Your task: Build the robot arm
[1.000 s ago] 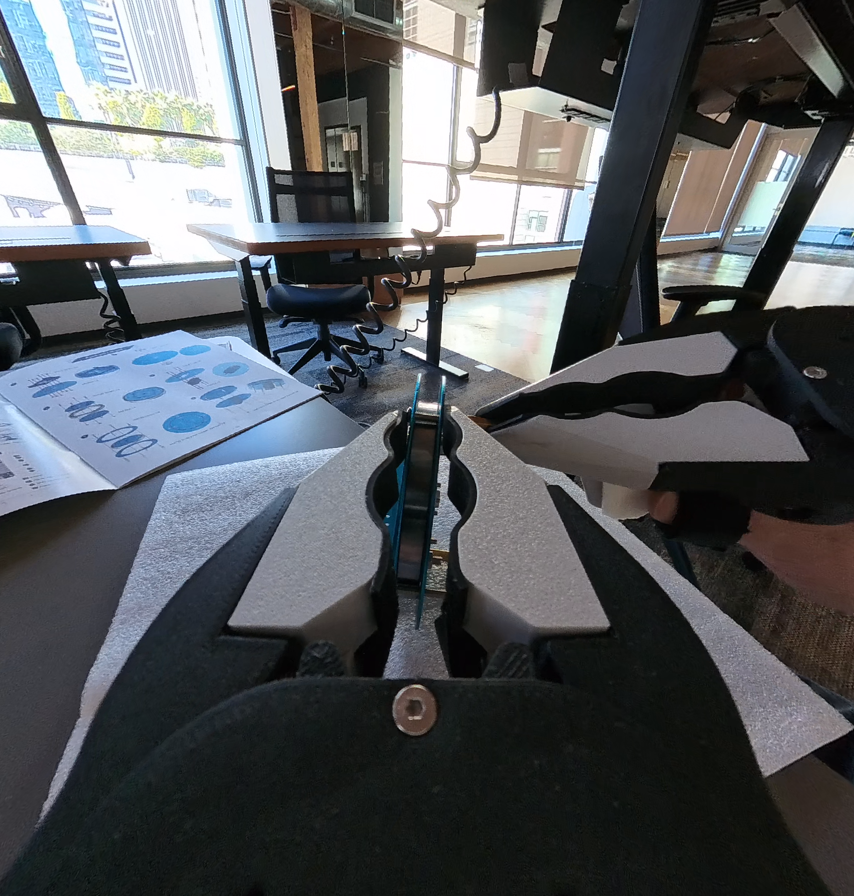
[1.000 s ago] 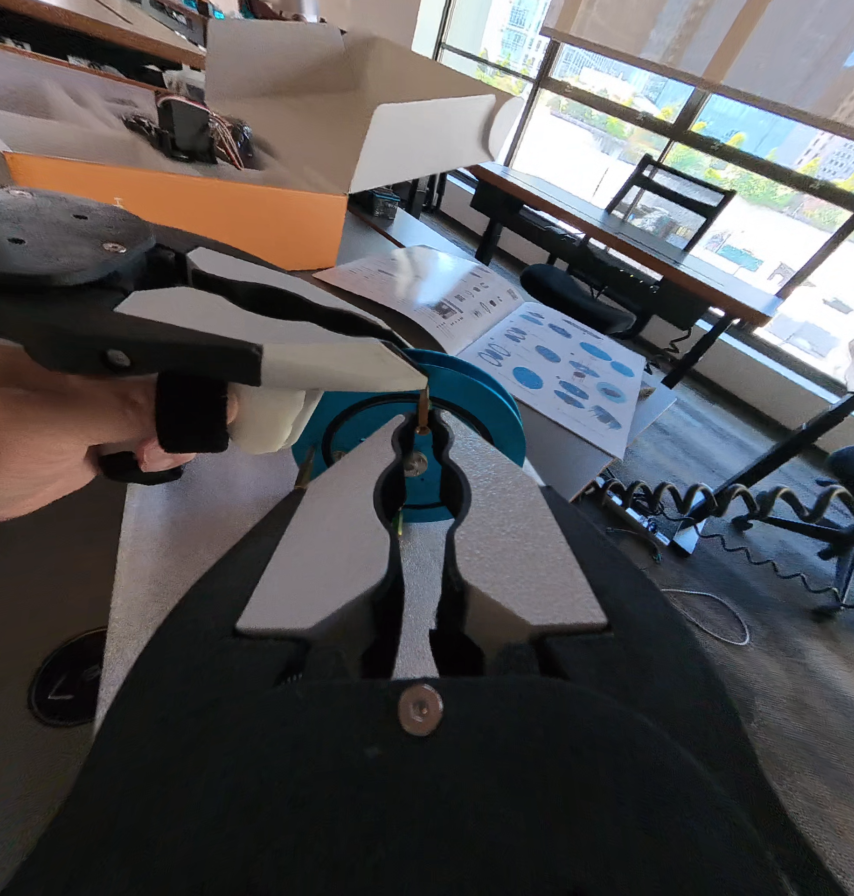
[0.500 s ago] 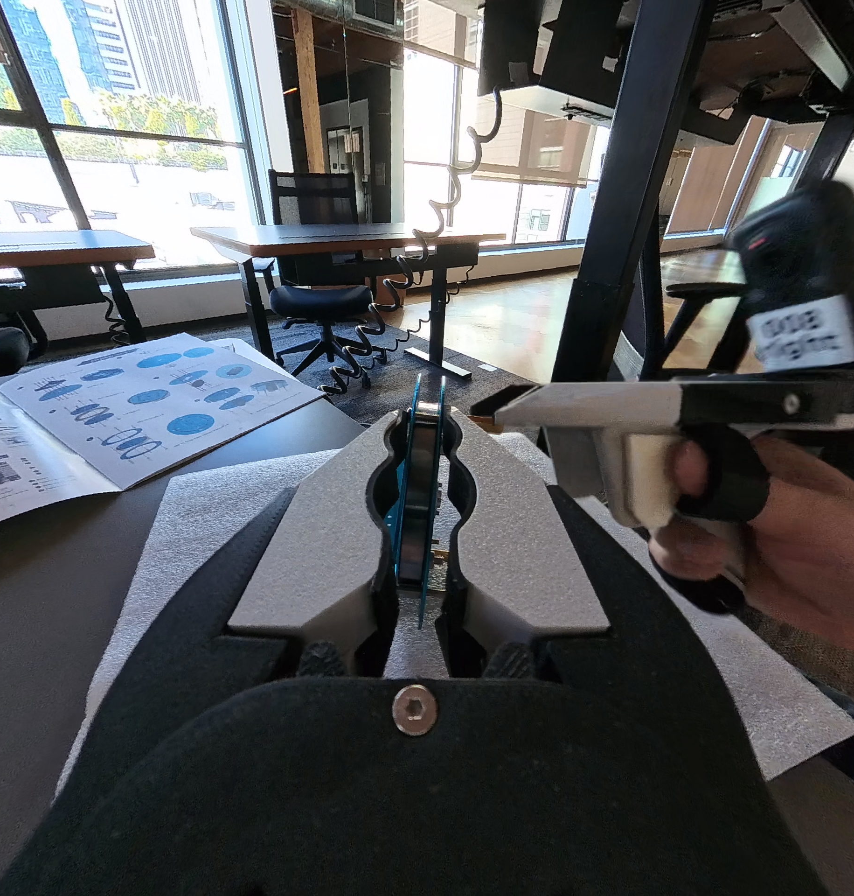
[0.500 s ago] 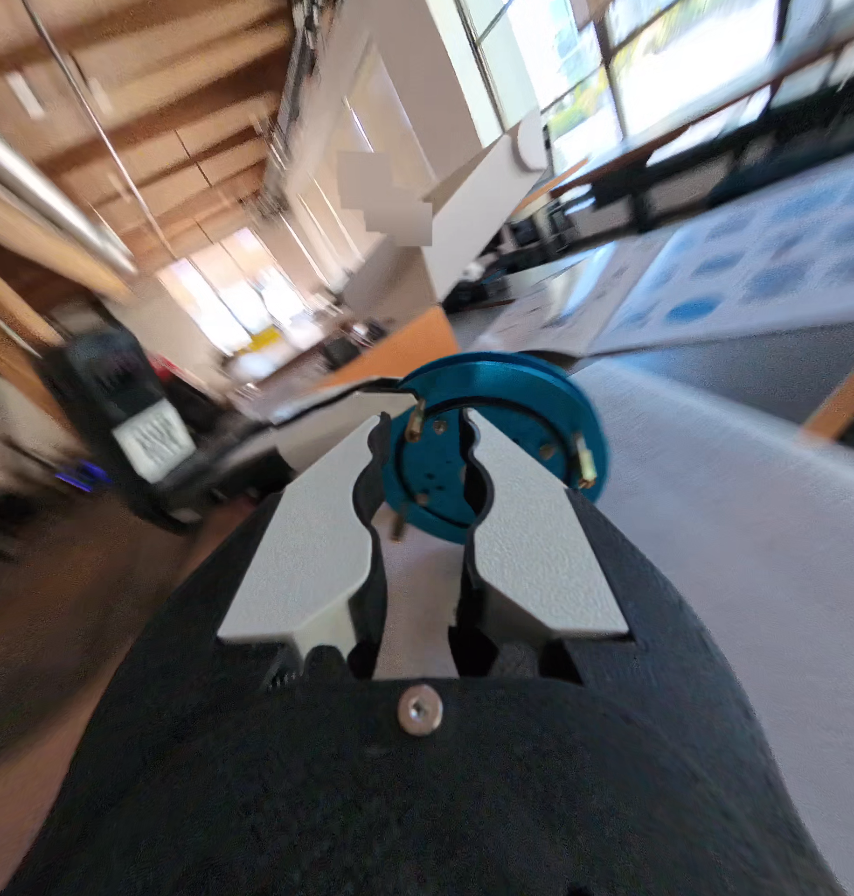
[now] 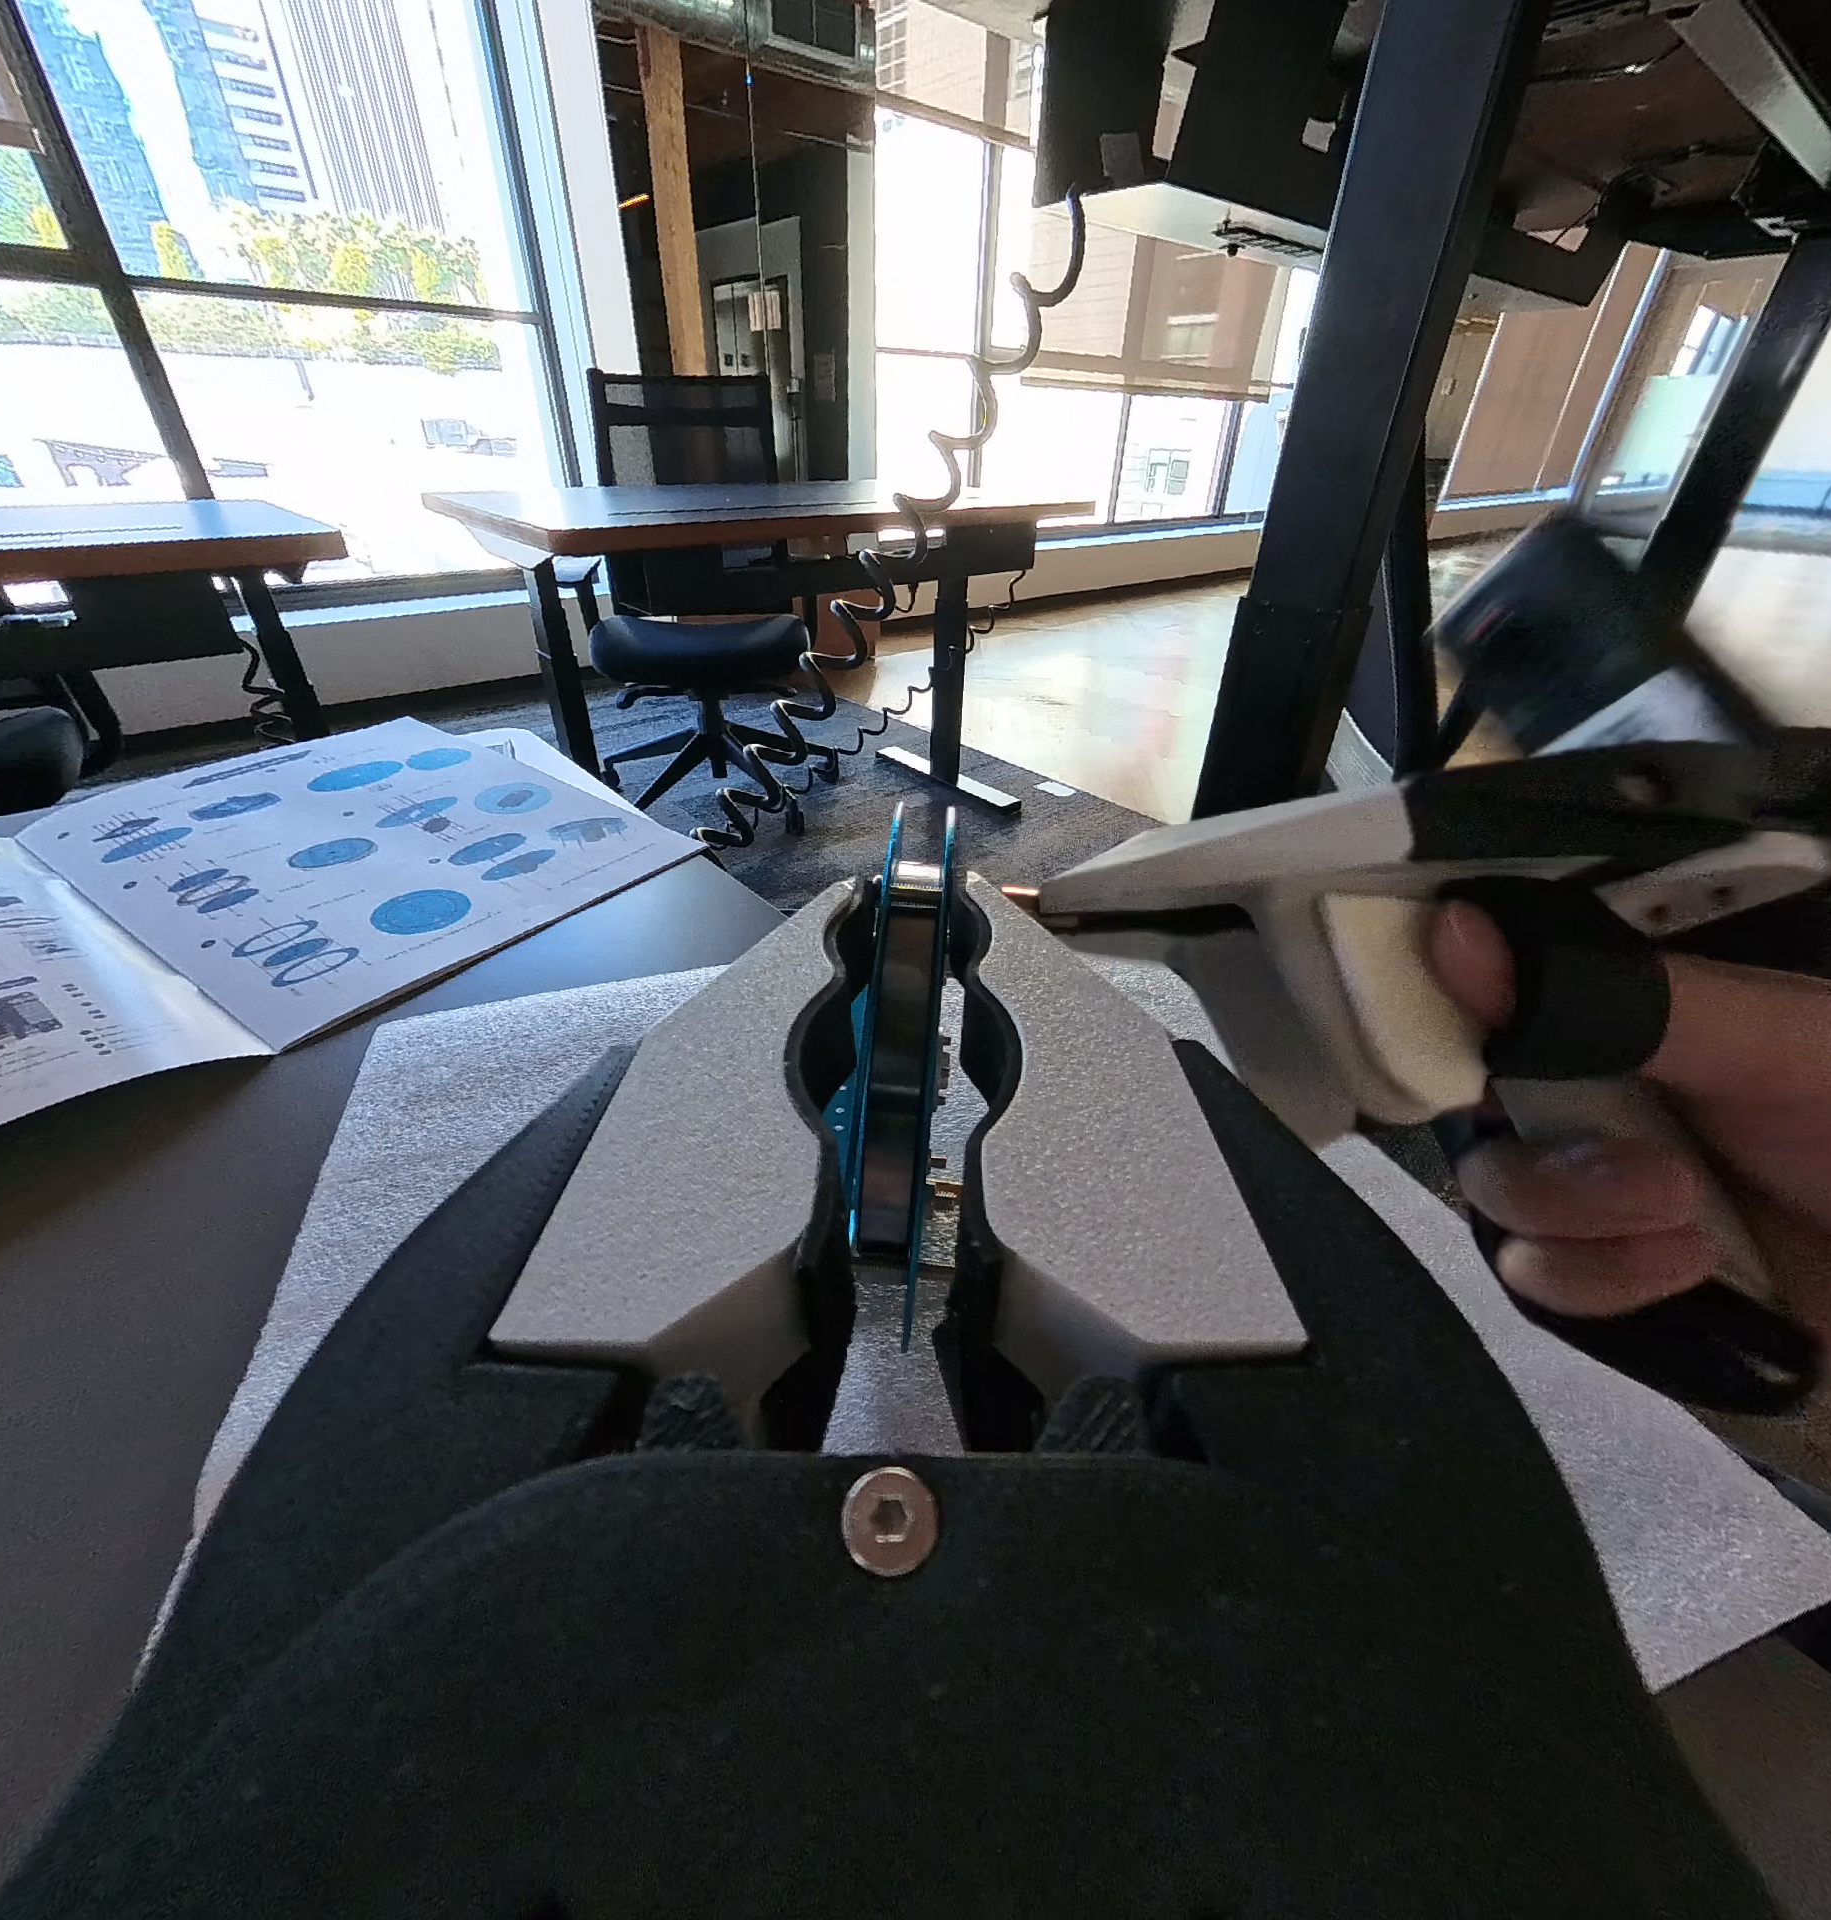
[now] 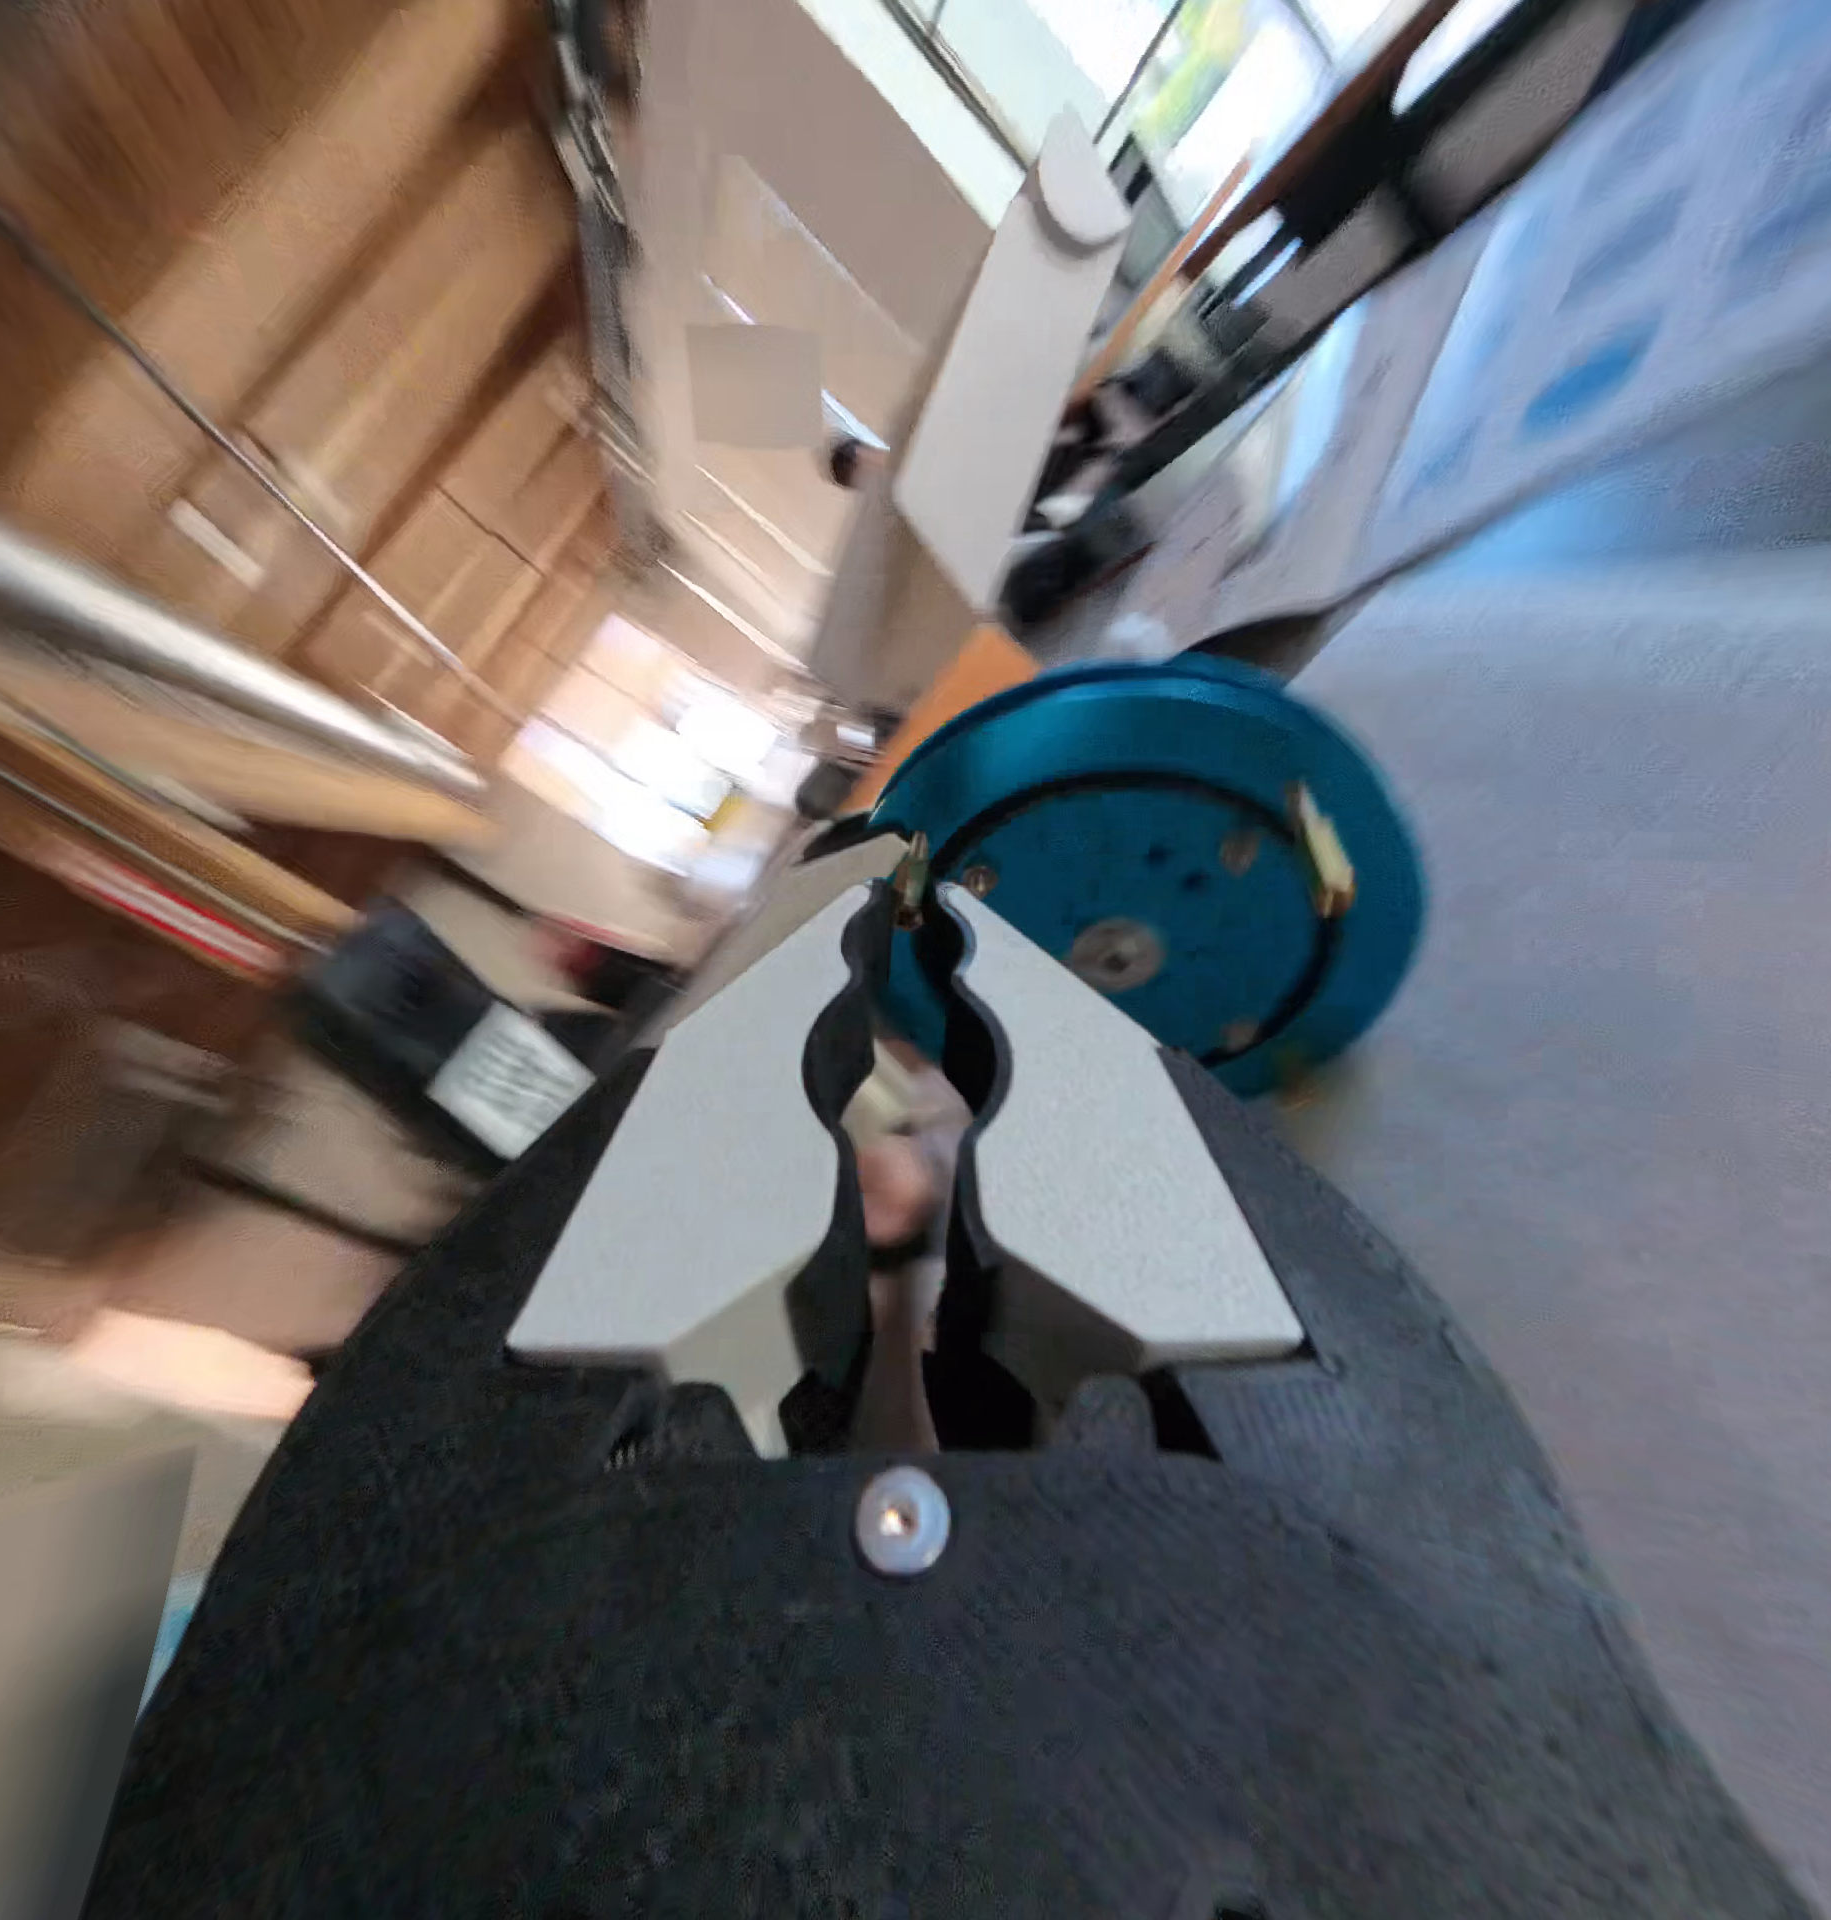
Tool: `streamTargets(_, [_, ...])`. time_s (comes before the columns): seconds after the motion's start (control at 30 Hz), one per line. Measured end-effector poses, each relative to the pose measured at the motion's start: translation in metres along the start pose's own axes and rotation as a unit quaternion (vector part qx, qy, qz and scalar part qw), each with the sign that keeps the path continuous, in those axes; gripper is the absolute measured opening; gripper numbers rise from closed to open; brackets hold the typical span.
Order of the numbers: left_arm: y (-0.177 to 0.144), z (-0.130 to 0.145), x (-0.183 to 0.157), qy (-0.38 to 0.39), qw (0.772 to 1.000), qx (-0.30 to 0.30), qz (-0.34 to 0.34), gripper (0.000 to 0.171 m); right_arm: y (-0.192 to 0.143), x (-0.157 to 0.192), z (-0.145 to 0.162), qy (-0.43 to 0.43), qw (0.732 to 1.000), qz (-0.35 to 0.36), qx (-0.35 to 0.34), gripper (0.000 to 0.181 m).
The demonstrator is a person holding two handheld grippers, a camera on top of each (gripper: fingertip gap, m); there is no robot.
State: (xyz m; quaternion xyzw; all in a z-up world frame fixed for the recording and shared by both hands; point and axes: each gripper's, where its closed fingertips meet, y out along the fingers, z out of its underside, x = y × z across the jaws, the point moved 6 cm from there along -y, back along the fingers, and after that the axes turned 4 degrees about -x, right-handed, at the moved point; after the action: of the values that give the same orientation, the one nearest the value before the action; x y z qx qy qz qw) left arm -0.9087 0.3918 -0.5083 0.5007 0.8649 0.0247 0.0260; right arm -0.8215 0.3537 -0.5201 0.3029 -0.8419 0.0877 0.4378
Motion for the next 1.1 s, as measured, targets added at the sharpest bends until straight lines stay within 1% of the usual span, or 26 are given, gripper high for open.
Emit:
streamTargets(0.03, [0.000, 0.000, 0.000, 0.001, 1.000, 0.000, -0.001, 0.012, 0.001, -0.007, 0.003, 0.145, 0.988, -0.046, -0.011, 0.005])
streamTargets(0.07, [0.000, 0.000, 0.000, 0.001, 1.000, 0.000, 0.000, 0.012, 0.001, -0.012, 0.007, 0.242, 0.966, -0.086, -0.020, 0.005])
streamTargets(0.1, [0.000, 0.000, 0.000, -0.001, 1.000, 0.000, 0.002, 0.012, 0.002, -0.014, 0.010, 0.267, 0.957, -0.107, -0.027, 0.006])
streamTargets(0.13, [-0.001, 0.000, 0.000, -0.001, 1.000, 0.001, 0.004, 0.012, 0.001, -0.013, 0.009, 0.223, 0.969, -0.106, -0.029, 0.006])
streamTargets(0.17, [-0.001, 0.000, -0.001, 0.000, 1.000, 0.001, 0.004, 0.013, 0.000, -0.010, 0.007, 0.134, 0.987, -0.088, -0.025, 0.006])
streamTargets(0.2, [-0.001, 0.000, 0.000, 0.001, 1.000, 0.001, 0.003, 0.012, 0.000, -0.007, 0.003, 0.015, 0.998, -0.060, -0.017, 0.006])
streamTargets(0.23, [-0.001, 0.000, 0.000, -0.001, 1.000, 0.001, 0.003, 0.012, -0.001, -0.001, -0.002, -0.125, 0.992, -0.032, -0.012, 0.008])
streamTargets(0.27, [-0.001, 0.000, 0.000, -0.003, 1.000, 0.001, 0.004, 0.012, -0.003, 0.004, -0.006, -0.252, 0.968, 0.002, -0.012, 0.016])
streamTargets(0.33, [-0.001, 0.000, 0.001, -0.005, 1.000, 0.001, 0.004, 0.012, -0.004, 0.015, -0.008, -0.444, 0.895, 0.051, -0.001, 0.021])
streamTargets(0.4, [0.000, 0.000, 0.000, -0.003, 1.000, 0.002, 0.004, 0.012, 0.000, 0.020, -0.001, -0.542, 0.836, 0.073, 0.040, 0.021])
streamTargets(0.47, [0.000, 0.000, 0.000, -0.003, 1.000, 0.002, 0.005, 0.012, 0.004, 0.020, 0.004, -0.592, 0.798, 0.097, 0.061, 0.019])
streamTargets(0.53, [-0.001, 0.000, 0.000, -0.005, 1.000, 0.001, 0.005, 0.012, 0.007, 0.019, 0.005, -0.613, 0.778, 0.120, 0.063, 0.005])
streamTargets(0.57, [-0.001, 0.000, 0.001, -0.005, 1.000, 0.001, 0.004, 0.012, 0.007, 0.019, 0.005, -0.610, 0.781, 0.124, 0.061, 0.005])
streamTargets(0.6, [-0.001, 0.000, 0.001, -0.005, 1.000, 0.001, 0.004, 0.012, 0.007, 0.019, 0.005, -0.588, 0.798, 0.124, 0.055, 0.005])
streamTargets(0.63, [-0.001, 0.000, 0.001, -0.005, 1.000, 0.001, 0.003, 0.012, 0.006, 0.017, 0.004, -0.535, 0.836, 0.116, 0.046, 0.005])
streamTargets(0.67, [-0.001, 0.000, 0.001, -0.004, 1.000, 0.001, 0.003, 0.012, 0.005, 0.014, 0.002, -0.443, 0.891, 0.098, 0.036, 0.004])
streamTargets(0.7, [0.000, 0.000, 0.001, -0.002, 1.000, 0.001, 0.002, 0.012, 0.004, 0.009, 0.000, -0.315, 0.946, 0.070, 0.023, 0.005])
streamTargets(0.73, [0.000, 0.000, 0.000, 0.001, 1.000, 0.001, -0.001, 0.012, 0.004, 0.003, -0.001, -0.162, 0.986, 0.034, 0.007, 0.004])
streamTargets(0.77, [0.000, 0.000, 0.000, 0.005, 1.000, 0.001, -0.003, 0.012, 0.004, -0.004, 0.000, 0.003, 1.000, -0.007, -0.009, 0.004])
streamTargets(0.8, [0.000, 0.000, 0.000, 0.007, 1.000, 0.001, -0.004, 0.012, 0.004, -0.010, 0.004, 0.151, 0.987, -0.051, -0.020, 0.005])
streamTargets(0.83, [0.000, 0.000, 0.000, 0.006, 1.000, 0.001, -0.003, 0.012, 0.005, -0.013, 0.007, 0.237, 0.968, -0.082, -0.028, 0.006])
streamTargets(0.87, [0.000, 0.000, 0.000, 0.003, 1.000, 0.001, 0.000, 0.012, 0.005, -0.013, 0.009, 0.240, 0.966, -0.091, -0.032, 0.006])
streamTargets(0.9, [-0.001, 0.000, 0.000, 0.001, 1.000, 0.001, 0.003, 0.012, 0.004, -0.011, 0.009, 0.177, 0.981, -0.079, -0.031, 0.006])
streamTargets(0.97, [-0.001, 0.000, 0.000, 0.003, 1.000, 0.002, 0.004, 0.012, 0.003, -0.003, 0.002, -0.035, 0.999, -0.032, -0.022, 0.009])
streamTargets(1.03, [0.000, 0.000, 0.000, 0.002, 1.000, 0.002, 0.004, 0.012, 0.001, 0.006, -0.004, -0.272, 0.962, 0.027, -0.008, 0.025])
streamTargets(1.1, [-0.001, 0.000, 0.001, -0.002, 1.000, 0.002, 0.004, 0.012, 0.001, 0.014, -0.004, -0.453, 0.888, 0.075, 0.017, 0.023])
